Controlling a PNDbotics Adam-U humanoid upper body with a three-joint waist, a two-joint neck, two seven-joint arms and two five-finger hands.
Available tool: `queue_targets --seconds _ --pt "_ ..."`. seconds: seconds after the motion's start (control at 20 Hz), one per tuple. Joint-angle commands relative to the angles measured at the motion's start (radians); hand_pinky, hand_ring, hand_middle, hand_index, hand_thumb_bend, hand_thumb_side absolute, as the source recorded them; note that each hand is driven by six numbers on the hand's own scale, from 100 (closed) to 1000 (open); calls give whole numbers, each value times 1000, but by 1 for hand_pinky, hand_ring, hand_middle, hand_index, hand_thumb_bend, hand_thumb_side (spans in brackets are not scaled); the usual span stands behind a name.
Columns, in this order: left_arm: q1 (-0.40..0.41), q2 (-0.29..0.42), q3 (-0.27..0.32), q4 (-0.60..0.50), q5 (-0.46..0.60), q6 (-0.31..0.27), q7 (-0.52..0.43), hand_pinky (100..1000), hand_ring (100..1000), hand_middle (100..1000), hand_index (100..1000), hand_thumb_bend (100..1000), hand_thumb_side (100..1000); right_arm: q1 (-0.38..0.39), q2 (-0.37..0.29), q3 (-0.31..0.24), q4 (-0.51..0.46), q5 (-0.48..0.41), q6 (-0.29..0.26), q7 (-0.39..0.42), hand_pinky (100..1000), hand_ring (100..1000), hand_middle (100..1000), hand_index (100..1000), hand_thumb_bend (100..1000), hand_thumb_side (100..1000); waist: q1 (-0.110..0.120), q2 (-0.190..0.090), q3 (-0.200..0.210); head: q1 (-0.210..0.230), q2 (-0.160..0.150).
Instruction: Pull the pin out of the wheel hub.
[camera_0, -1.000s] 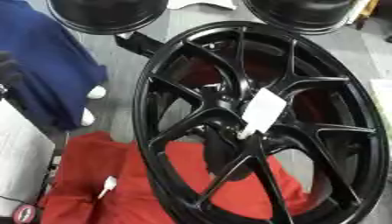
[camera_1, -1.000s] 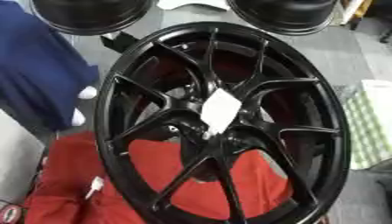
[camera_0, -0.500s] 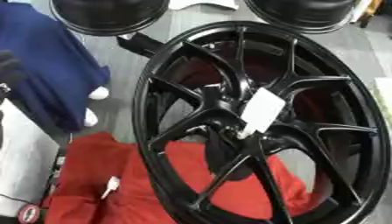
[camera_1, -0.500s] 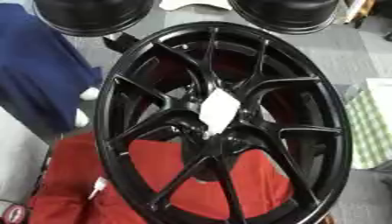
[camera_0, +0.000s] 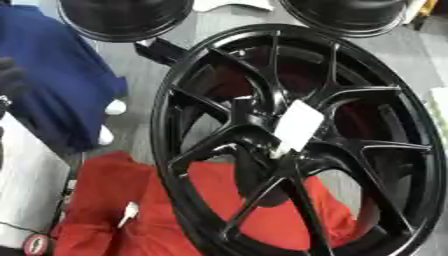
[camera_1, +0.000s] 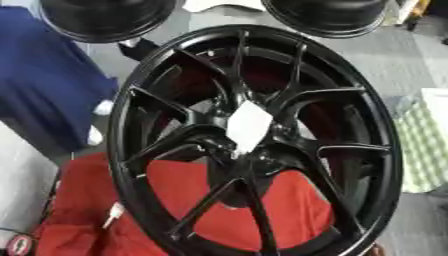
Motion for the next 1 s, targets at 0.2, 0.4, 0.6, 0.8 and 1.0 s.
queue_targets --seconds 0.2,0.4,0.6,0.8,1.0 --pt "-4 6 9 -18 1 -1 -2 811 772 702 826 135 631 -18 -25 -6 -38 0 45 -46 767 847 863 850 106 100 6 -15 3 -4 -2" --pt "-5 4 8 -18 1 -2 -4 810 771 702 825 134 632 -26 -17 0 -83 -51 28 -93 738 803 798 819 100 205 7 -14 5 -5 -4" --pt "-8 4 7 -18 2 -2 -5 810 771 702 825 134 630 -29 -3 22 -183 -107 3 -163 709 742 718 778 100 502 12 -14 7 -8 -6" --pt "-13 5 5 -18 4 -6 -7 810 772 702 825 132 627 -28 22 61 -347 -187 -24 -237 681 697 655 740 100 593 19 -13 10 -15 -7" --pt "-19 4 2 -18 4 -9 -10 810 771 702 824 132 626 -28 48 110 -506 -282 -51 -330 661 670 620 716 100 610 25 -10 15 -23 -8"
